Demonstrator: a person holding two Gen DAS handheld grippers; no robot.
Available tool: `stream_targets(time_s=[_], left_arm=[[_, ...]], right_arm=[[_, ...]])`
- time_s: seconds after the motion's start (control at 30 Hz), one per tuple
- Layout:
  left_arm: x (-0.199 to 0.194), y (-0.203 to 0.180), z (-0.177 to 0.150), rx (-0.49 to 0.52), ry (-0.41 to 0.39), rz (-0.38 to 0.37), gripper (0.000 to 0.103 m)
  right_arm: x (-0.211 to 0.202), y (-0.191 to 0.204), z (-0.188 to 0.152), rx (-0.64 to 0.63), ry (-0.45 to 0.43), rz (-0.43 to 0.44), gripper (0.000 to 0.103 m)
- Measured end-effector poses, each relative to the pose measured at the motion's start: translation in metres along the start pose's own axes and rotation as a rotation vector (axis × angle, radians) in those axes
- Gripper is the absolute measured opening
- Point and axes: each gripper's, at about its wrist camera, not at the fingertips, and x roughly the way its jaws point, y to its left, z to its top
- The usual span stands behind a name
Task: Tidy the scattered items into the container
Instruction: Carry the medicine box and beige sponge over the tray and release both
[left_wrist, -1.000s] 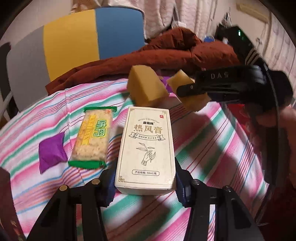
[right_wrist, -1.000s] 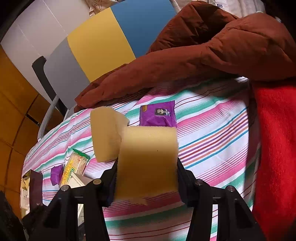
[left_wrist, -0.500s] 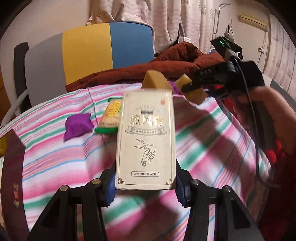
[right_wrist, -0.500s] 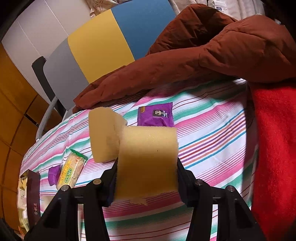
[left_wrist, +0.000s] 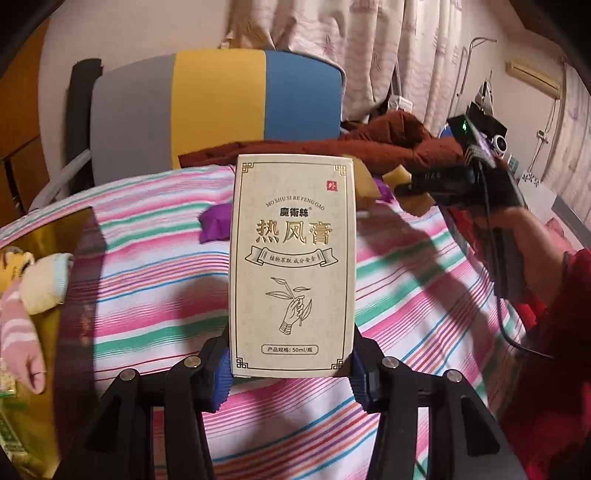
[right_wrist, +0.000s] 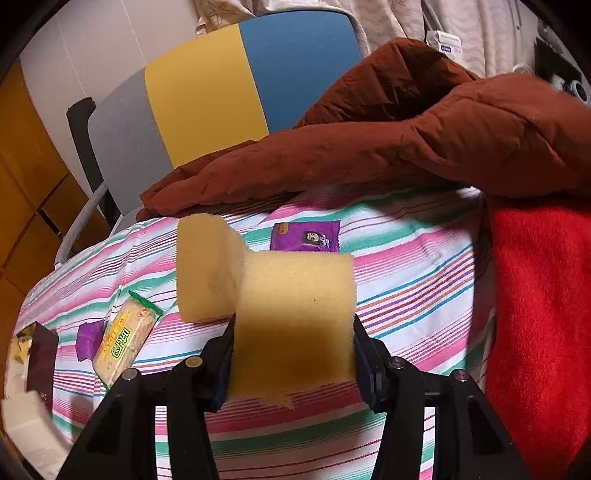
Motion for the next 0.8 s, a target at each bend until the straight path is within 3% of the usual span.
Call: stream_targets(time_s=[0.33, 0.47, 0.67, 0.8], left_arm=[[-0.048, 0.033, -0.005, -0.068, -0.049, 0.027, 0.051], [-0.066, 0.054, -0.006, -0.095, -0.064, 0.069, 0.051], [-0.082, 0.089, -0.013, -0.156, -0.058, 0.115, 0.051], [-0.086, 0.113, -0.022, -0.203, -0.026, 0.14, 0.051]], right_arm=[[-0.033, 0.026, 0.001, -0.126, -0.167, -0.006, 0.054], [-0.045, 0.051, -0.002, -0.219, -0.184, -0.011, 0.054], [-0.067, 0.102, -0.02, -0.291, -0.164, 0.093, 0.054], [-0.085, 0.152, -0.036, -0.299, -0.128, 0.236, 0.054]])
